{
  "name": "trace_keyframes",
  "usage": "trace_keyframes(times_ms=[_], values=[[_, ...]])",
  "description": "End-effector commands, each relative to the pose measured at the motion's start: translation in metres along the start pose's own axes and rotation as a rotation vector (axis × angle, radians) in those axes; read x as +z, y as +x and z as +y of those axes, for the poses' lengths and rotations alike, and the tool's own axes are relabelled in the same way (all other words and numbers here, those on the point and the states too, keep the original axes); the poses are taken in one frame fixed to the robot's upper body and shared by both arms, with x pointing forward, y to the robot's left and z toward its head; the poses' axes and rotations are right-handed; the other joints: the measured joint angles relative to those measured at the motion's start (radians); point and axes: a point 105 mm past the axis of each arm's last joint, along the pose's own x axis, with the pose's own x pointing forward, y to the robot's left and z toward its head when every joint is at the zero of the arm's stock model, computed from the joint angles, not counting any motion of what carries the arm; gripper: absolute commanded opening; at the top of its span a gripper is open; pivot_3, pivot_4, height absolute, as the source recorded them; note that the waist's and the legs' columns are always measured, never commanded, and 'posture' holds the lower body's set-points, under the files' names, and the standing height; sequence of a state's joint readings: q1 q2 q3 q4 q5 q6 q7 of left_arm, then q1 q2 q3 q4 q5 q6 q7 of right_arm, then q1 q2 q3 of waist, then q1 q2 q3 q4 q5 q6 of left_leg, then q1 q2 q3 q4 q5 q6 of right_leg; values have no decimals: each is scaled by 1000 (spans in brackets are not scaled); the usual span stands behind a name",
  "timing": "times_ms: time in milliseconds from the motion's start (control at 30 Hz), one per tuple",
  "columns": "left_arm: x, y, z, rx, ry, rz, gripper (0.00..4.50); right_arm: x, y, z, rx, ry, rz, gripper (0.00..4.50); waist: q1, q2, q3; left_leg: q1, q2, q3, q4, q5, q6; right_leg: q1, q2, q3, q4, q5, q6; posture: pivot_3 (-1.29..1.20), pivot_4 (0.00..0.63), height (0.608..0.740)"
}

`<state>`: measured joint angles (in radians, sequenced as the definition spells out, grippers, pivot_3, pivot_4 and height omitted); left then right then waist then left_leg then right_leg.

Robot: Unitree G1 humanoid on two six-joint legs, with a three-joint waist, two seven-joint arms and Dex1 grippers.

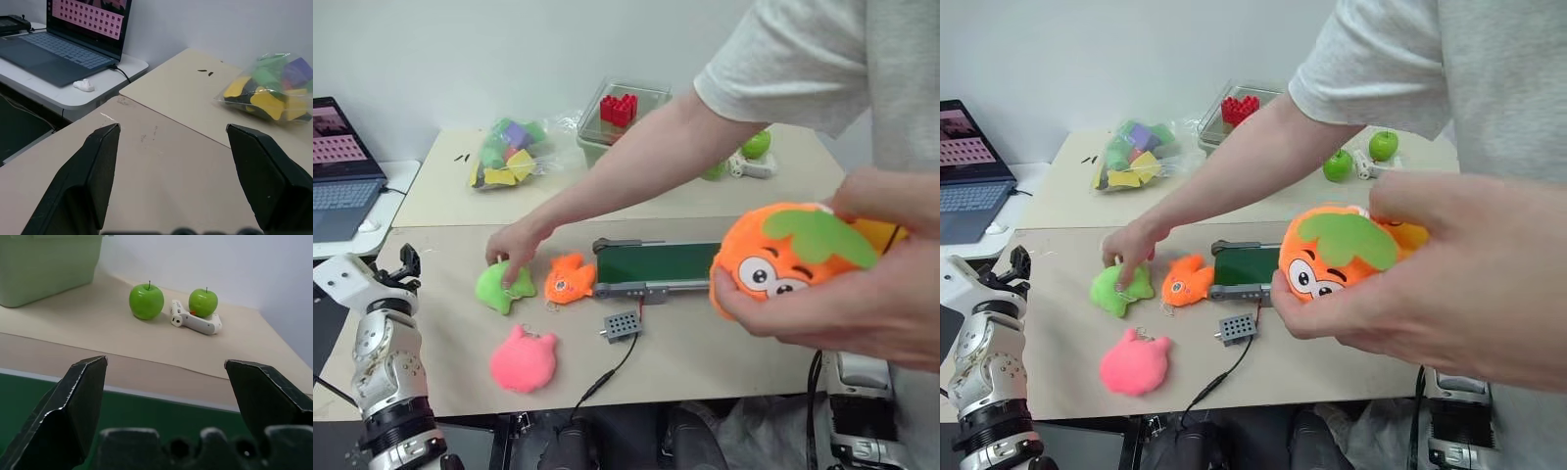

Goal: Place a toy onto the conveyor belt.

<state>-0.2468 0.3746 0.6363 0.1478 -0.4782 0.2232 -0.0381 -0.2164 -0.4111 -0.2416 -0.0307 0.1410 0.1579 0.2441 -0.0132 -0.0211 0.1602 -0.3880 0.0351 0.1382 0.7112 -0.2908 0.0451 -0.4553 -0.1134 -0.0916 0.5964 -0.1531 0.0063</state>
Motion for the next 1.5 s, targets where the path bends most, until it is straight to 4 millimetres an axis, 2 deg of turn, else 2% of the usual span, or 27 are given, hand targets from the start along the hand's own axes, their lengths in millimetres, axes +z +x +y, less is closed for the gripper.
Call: trace_keyframes(times_ms=[33, 300, 600, 833, 1133, 1267, 1367, 1500], values=[[14, 5, -11, -45, 11, -51, 3696, 14, -3, -7, -30, -14, -48, 4500, 2, 0, 0, 0, 0, 0, 0, 0, 0, 0, 0, 0, 0, 0, 0, 0, 150, 740], [15, 2, -1, -21, 9, -55, 3696, 13, -3, -7, -18, -20, -41, 4500, -4, 0, 0, 0, 0, 0, 0, 0, 0, 0, 0, 0, 0, 0, 0, 0, 150, 740], [11, 0, -6, -29, -4, -52, 3696, 17, 5, -7, -9, -22, -54, 4500, 0, 0, 0, 0, 0, 0, 0, 0, 0, 0, 0, 0, 0, 0, 0, 0, 150, 740], [14, 2, -1, -16, 0, -54, 3696, 15, 6, -3, -6, -22, -51, 4500, 0, 0, 0, 0, 0, 0, 0, 0, 0, 0, 0, 0, 0, 0, 0, 0, 150, 740], [17, 8, -4, -43, 19, -49, 3696, 7, -2, -5, -15, -29, -31, 4500, 0, 0, 0, 0, 0, 0, 0, 0, 0, 0, 0, 0, 0, 0, 0, 0, 150, 740], [18, 10, -5, -62, 37, -42, 3696, 12, -4, -5, -22, -20, -45, 4500, 0, 0, 0, 0, 0, 0, 0, 0, 0, 0, 0, 0, 0, 0, 0, 0, 150, 740], [18, 11, -2, -57, 39, -38, 3696, 7, -12, -7, -38, -16, -34, 4500, 0, 0, 0, 0, 0, 0, 0, 0, 0, 0, 0, 0, 0, 0, 0, 0, 150, 740], [22, 13, -11, -86, 47, -39, 3696, -1, -13, -3, -37, -6, -15, 4500, 0, 0, 0, 0, 0, 0, 0, 0, 0, 0, 0, 0, 0, 0, 0, 0, 150, 740]])
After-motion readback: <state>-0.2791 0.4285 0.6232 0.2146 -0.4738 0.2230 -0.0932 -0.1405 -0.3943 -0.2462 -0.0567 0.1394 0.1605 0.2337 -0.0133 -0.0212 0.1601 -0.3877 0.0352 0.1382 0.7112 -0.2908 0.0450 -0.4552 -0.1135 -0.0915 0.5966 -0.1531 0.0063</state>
